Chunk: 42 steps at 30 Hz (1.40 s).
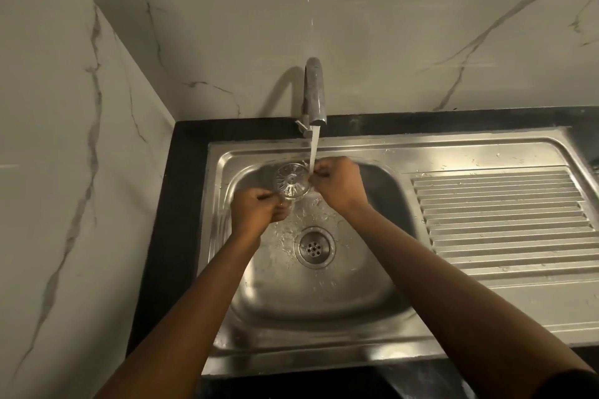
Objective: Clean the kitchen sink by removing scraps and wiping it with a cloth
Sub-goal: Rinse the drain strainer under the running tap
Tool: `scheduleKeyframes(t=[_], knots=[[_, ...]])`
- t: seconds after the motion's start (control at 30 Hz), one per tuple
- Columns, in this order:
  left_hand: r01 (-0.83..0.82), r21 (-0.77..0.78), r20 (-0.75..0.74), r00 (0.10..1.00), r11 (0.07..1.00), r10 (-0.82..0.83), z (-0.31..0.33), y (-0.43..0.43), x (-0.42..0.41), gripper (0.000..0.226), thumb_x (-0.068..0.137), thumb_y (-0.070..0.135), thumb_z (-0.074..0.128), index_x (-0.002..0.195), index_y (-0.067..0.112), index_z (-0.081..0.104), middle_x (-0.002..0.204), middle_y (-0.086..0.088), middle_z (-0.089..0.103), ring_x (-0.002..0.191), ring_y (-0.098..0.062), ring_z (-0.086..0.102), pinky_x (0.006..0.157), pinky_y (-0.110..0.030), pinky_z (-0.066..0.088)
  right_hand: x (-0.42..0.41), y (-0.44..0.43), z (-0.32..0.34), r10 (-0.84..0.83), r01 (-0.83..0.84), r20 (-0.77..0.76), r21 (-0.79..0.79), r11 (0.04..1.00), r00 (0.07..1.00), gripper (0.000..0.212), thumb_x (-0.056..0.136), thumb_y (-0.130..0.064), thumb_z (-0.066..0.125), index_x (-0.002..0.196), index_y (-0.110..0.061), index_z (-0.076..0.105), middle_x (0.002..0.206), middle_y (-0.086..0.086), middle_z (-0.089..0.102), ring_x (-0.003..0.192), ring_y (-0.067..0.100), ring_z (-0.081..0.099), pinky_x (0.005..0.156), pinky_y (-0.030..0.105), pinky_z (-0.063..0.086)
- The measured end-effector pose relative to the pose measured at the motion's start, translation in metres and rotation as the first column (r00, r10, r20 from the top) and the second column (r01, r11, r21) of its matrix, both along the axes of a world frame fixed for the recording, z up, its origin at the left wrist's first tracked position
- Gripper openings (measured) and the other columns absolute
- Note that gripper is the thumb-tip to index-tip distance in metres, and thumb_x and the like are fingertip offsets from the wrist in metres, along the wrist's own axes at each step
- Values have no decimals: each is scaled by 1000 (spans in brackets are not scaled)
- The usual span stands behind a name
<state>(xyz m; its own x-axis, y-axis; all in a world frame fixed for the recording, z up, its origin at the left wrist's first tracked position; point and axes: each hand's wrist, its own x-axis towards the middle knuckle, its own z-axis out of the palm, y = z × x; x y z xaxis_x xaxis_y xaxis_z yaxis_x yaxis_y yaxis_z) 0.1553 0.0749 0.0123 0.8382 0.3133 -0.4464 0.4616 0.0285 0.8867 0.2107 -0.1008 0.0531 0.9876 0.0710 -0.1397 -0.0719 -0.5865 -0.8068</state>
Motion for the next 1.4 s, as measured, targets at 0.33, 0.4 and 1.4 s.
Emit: scheduleKeyframes(t=[0.33, 0.4, 1.4], knots=[[83, -122, -52, 995, 989, -90, 6, -31, 6, 23, 102, 14, 68, 102, -8, 76, 94, -32, 77, 76, -33, 77, 69, -37, 68, -3, -26, 25, 80, -51, 227, -130, 990, 971, 19, 86, -6, 72, 87, -20, 84, 78, -11, 79, 68, 3, 73, 64, 11, 56], [129, -76, -13, 991, 989, -130, 9, -36, 6, 18, 100, 12, 69, 95, -2, 79, 91, -30, 78, 75, -34, 77, 80, -50, 67, -3, -39, 20, -30, 38, 180, -40, 998, 983, 15, 84, -9, 78, 85, -23, 83, 73, -17, 76, 70, -3, 73, 64, 5, 53], [32, 233, 189, 979, 972, -78, 1, -24, -5, 21, 101, 21, 68, 88, 12, 81, 80, -14, 80, 78, -40, 77, 80, -61, 62, -5, -10, 14, -35, -21, 170, 318, 948, 985, 17, 88, 1, 78, 96, -12, 83, 94, -7, 82, 88, 4, 77, 84, 20, 61]])
